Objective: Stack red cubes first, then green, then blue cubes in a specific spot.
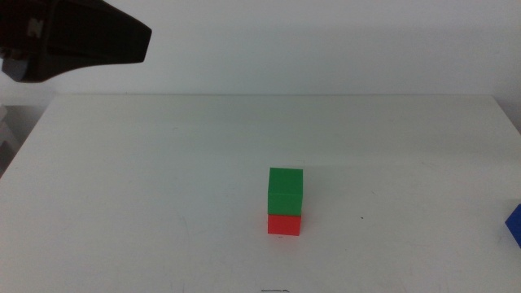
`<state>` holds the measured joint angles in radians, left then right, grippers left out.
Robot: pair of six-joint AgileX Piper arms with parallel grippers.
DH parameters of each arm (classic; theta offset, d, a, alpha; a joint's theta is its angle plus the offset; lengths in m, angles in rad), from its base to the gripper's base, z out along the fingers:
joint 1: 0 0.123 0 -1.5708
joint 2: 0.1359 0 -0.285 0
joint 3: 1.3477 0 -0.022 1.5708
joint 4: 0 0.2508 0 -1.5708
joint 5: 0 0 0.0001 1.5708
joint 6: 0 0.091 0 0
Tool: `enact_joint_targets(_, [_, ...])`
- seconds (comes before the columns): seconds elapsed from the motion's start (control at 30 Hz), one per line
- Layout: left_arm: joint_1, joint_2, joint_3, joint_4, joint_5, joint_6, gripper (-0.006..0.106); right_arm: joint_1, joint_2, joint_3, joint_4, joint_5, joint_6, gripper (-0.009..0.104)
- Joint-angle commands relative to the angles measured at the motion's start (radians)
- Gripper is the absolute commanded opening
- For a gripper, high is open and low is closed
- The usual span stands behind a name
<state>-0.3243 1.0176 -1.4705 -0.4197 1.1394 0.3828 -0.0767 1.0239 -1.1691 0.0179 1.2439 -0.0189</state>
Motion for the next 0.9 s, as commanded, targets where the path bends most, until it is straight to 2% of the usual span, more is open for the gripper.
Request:
enact_joint_targets(0.0, [-0.002, -0.009, -0.025, -0.035, -0.064, -0.004, 0.093, -0.007, 0.04, -0.039, -0.006, 0.048, -0.004, 0.083])
enact_joint_targets(0.2, [-0.002, -0.009, -0.025, -0.035, -0.064, -0.004, 0.093, -0.044, 0.141, -0.04, -0.006, 0.043, -0.005, 0.083])
enact_joint_targets(0.5, [-0.002, -0.009, -0.025, -0.035, -0.064, -0.004, 0.093, -0.189, 0.289, -0.042, -0.018, 0.034, -0.006, 0.083])
enact_joint_targets(0.7, [-0.002, -0.009, -0.025, -0.035, -0.064, -0.004, 0.093, -0.197, 0.327, -0.042, -0.05, -0.017, -0.01, 0.083])
enact_joint_targets(0.87, [-0.002, -0.009, -0.025, -0.035, -0.064, -0.004, 0.093, -0.197, 0.342, -0.042, -0.064, -0.13, -0.1, 0.083])
